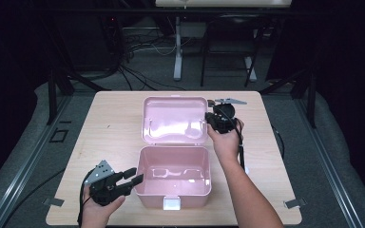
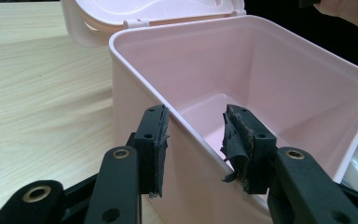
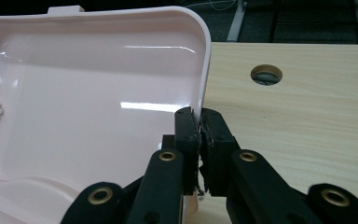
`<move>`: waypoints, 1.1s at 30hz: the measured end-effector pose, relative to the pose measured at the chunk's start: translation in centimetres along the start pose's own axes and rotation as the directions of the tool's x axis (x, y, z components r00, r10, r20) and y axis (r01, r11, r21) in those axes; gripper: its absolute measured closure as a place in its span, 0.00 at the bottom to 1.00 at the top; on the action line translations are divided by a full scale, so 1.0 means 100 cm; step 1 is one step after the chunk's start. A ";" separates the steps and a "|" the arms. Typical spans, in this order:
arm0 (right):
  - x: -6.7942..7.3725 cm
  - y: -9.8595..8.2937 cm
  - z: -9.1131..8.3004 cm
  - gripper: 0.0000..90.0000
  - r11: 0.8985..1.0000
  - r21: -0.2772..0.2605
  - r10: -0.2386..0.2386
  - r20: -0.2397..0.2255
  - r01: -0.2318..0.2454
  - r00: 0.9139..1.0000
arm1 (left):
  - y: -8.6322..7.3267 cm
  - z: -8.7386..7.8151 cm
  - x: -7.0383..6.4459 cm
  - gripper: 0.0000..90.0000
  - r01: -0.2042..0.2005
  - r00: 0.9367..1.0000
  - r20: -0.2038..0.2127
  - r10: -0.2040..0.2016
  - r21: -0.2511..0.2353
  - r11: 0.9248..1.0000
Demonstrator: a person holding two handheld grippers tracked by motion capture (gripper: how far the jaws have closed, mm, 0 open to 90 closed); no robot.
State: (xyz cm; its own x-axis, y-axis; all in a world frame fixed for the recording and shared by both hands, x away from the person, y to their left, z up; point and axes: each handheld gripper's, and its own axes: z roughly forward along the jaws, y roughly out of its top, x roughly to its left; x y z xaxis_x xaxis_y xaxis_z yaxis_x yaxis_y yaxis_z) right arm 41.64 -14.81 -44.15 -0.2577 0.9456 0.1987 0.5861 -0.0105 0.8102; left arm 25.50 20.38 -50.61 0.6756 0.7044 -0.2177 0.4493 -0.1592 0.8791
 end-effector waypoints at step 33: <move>-0.007 -0.016 0.025 0.98 0.996 0.083 -0.024 0.039 0.021 0.999 | -0.001 0.000 0.000 0.66 0.003 1.000 0.002 -0.003 -0.004 1.000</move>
State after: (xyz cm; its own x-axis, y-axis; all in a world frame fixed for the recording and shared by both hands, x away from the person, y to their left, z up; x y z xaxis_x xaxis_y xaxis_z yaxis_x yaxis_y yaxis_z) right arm 42.78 -14.60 -47.00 -0.2417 0.9575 0.1577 0.6424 0.0361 0.7655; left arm 25.44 20.43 -50.67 0.6754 0.7035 -0.2212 0.4489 -0.1541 0.8802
